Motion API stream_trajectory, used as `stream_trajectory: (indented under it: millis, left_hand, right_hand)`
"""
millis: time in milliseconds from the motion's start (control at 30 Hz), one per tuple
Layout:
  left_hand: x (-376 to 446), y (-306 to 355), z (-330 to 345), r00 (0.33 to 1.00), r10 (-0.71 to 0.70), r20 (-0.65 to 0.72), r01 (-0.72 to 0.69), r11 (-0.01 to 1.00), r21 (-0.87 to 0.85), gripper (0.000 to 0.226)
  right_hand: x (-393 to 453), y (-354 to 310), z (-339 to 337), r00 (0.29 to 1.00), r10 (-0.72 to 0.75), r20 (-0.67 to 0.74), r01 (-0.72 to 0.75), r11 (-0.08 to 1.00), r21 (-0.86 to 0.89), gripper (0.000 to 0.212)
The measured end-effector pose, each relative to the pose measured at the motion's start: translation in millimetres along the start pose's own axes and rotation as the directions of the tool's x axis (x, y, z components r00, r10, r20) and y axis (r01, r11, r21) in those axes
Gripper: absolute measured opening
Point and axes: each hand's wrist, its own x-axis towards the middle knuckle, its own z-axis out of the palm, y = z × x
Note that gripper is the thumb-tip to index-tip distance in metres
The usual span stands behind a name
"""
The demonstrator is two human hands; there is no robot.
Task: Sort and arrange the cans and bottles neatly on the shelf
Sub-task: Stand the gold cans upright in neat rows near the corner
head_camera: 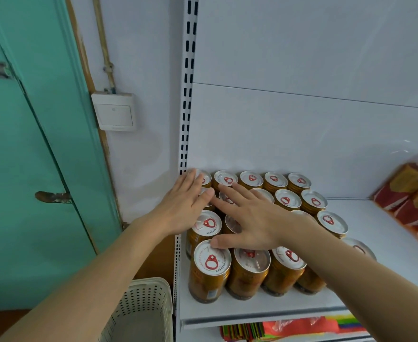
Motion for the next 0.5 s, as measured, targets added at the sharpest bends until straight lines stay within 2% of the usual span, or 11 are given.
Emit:
stream_trajectory:
  millis: [167,367,500]
  left_hand:
    - [0.5,-2.2,-7.8,1.0,0.002,-0.022,-0.001,1.0,0.019,0.085]
    - [0.2,27.6,-17.4,0.998,0.035,-0.055,-0.017,0.954,0.301,0.097]
    - [-7.4,67.5,-9.7,0.996,0.08,-0.024,-0.065,0.924,0.376,0.105]
  right_hand:
    - [-5.0,-1.0,-1.1,0.999,0.023,-0.042,-0.022,0.999,0.024,0.104]
    - [-40.0,9.8,0.3,0.982,0.158,-0.1,-0.152,0.987,0.059,0.097]
    - [-78.4,23.4,6.6,0.958,0.256,-0.127,-0.246,0.965,0.093,0.097]
